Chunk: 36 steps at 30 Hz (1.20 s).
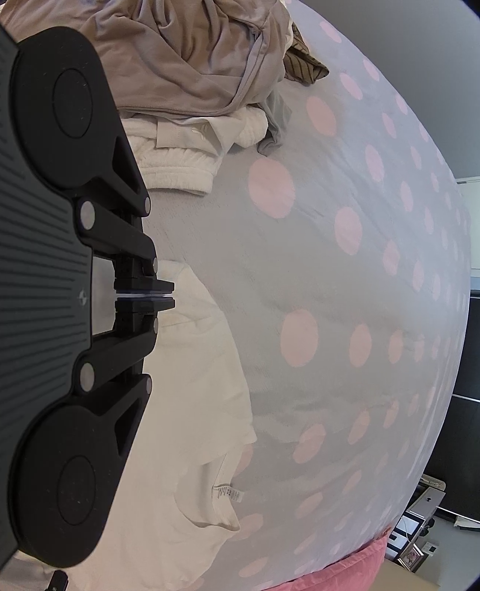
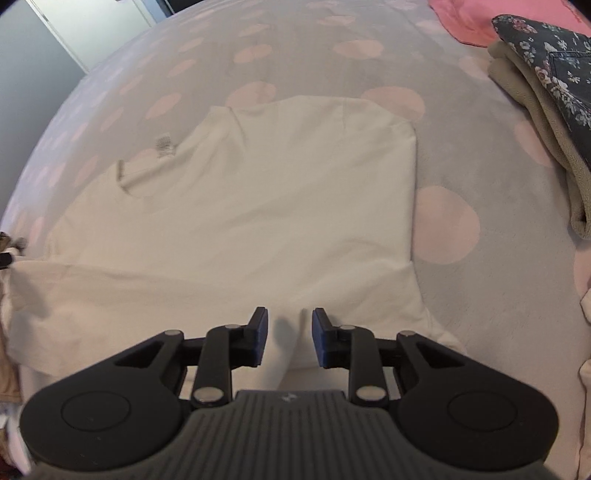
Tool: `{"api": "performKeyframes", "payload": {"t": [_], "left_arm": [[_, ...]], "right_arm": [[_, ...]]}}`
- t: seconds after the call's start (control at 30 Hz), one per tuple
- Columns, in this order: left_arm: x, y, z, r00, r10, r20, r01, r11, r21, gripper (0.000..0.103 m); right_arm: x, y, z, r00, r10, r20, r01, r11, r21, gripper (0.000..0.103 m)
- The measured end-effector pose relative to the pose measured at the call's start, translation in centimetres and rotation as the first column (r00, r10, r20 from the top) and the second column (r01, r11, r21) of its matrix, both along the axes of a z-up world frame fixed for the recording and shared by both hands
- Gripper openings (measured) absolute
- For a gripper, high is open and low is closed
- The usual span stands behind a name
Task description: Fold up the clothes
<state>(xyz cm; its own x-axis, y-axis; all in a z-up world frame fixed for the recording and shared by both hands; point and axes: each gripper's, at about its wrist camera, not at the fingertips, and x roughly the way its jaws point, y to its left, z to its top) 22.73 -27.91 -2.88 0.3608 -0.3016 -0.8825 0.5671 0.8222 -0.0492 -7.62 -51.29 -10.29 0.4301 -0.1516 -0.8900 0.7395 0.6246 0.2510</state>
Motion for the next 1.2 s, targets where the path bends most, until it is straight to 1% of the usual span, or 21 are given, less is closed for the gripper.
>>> {"api": "performKeyframes", "payload": {"t": [0.07, 0.1, 0.13, 0.2, 0.23, 0.27, 0.33, 0.43, 0.47, 0.53, 0.63, 0.7, 0.8, 0.9, 0.97, 1.1, 1.17, 1.2], "left_arm": [[0.0, 0.0, 0.0, 1.000, -0.004, 0.001, 0.004, 1.000, 0.001, 0.000], [0.0, 0.0, 0.0, 1.000, -0.005, 0.002, 0.005, 1.000, 0.002, 0.000], [0.0, 0.0, 0.0, 1.000, -0.003, 0.002, 0.003, 1.000, 0.004, 0.000], [0.0, 0.0, 0.1, 1.000, -0.001, 0.002, 0.001, 1.000, 0.004, 0.000], [0.0, 0.1, 0.2, 1.000, -0.001, 0.002, 0.001, 1.000, 0.002, 0.000], [-0.1, 0.2, 0.2, 1.000, 0.000, 0.002, 0.000, 1.000, 0.001, 0.000], [-0.2, 0.4, 0.4, 1.000, 0.003, 0.006, -0.003, 1.000, 0.004, 0.000], [-0.3, 0.5, 0.6, 1.000, 0.009, 0.015, -0.009, 1.000, 0.004, 0.000], [-0.2, 0.6, 0.7, 1.000, 0.015, 0.012, -0.015, 1.000, 0.001, 0.000], [-0.2, 0.6, 0.9, 1.000, 0.018, 0.001, -0.017, 1.000, -0.020, 0.000], [-0.7, -0.1, 1.1, 0.999, -0.027, -0.018, 0.026, 0.998, -0.050, 0.000], [-1.2, -0.8, 1.1, 0.998, -0.062, -0.028, 0.060, 0.996, -0.069, 0.000], [-2.2, -2.1, 0.7, 0.993, -0.122, -0.011, 0.120, 0.989, -0.083, 0.000], [-2.6, -3.1, 0.1, 0.989, -0.147, -0.003, 0.146, 0.984, -0.098, 0.000], [-2.6, -3.2, -0.1, 0.991, -0.134, 0.015, 0.135, 0.984, -0.114, 0.000], [-1.8, -2.8, -0.1, 0.995, -0.103, 0.015, 0.104, 0.985, -0.134, 0.004], [-1.5, -2.3, -0.2, 0.996, -0.081, 0.038, 0.085, 0.989, -0.124, 0.005], [-1.3, -2.0, -0.3, 0.996, -0.072, 0.049, 0.077, 0.990, -0.119, 0.008]], "right_arm": [[0.0, -0.1, -0.8, 1.000, -0.007, 0.007, 0.006, 1.000, 0.020, 0.028], [0.0, 0.0, -1.0, 1.000, -0.007, 0.023, 0.007, 0.999, 0.037, 0.023], [0.0, 0.3, -1.1, 1.000, -0.004, 0.031, 0.002, 0.999, 0.047, 0.008], [0.0, 1.0, -0.3, 1.000, 0.002, 0.025, -0.002, 1.000, 0.008, 0.001], [0.0, 1.4, 0.3, 1.000, 0.006, 0.025, -0.005, 1.000, -0.017, 0.001], [-0.2, 1.6, 1.1, 0.999, 0.009, 0.046, -0.008, 1.000, -0.020, 0.001], [-0.8, 1.9, 3.3, 0.995, -0.005, 0.098, 0.007, 1.000, -0.026, 0.000], [-1.8, 1.9, 7.0, 0.982, -0.019, 0.187, 0.032, 0.997, -0.066, 0.000], [-2.1, 1.6, 7.9, 0.978, -0.036, 0.204, 0.054, 0.995, -0.084, 0.000], [-2.4, 0.8, 9.1, 0.973, -0.075, 0.219, 0.100, 0.989, -0.107, 0.000], [-2.7, -0.9, 9.9, 0.967, -0.137, 0.216, 0.165, 0.980, -0.115, 0.000], [-3.0, -2.1, 9.9, 0.962, -0.185, 0.201, 0.209, 0.972, -0.108, 0.000], [-3.1, -3.7, 9.3, 0.953, -0.241, 0.182, 0.264, 0.957, -0.117, 0.000], [-2.7, -5.0, 8.5, 0.946, -0.276, 0.168, 0.300, 0.944, -0.137, 0.000], [-2.2, -5.6, 8.1, 0.944, -0.286, 0.165, 0.312, 0.937, -0.160, 0.000], [-1.5, -6.4, 6.9, 0.945, -0.306, 0.117, 0.324, 0.925, -0.197, 0.001], [-1.4, -6.8, 6.2, 0.941, -0.329, 0.083, 0.339, 0.920, -0.196, 0.006], [-1.4, -7.0, 5.8, 0.938, -0.340, 0.066, 0.346, 0.917, -0.196, 0.007]]}}
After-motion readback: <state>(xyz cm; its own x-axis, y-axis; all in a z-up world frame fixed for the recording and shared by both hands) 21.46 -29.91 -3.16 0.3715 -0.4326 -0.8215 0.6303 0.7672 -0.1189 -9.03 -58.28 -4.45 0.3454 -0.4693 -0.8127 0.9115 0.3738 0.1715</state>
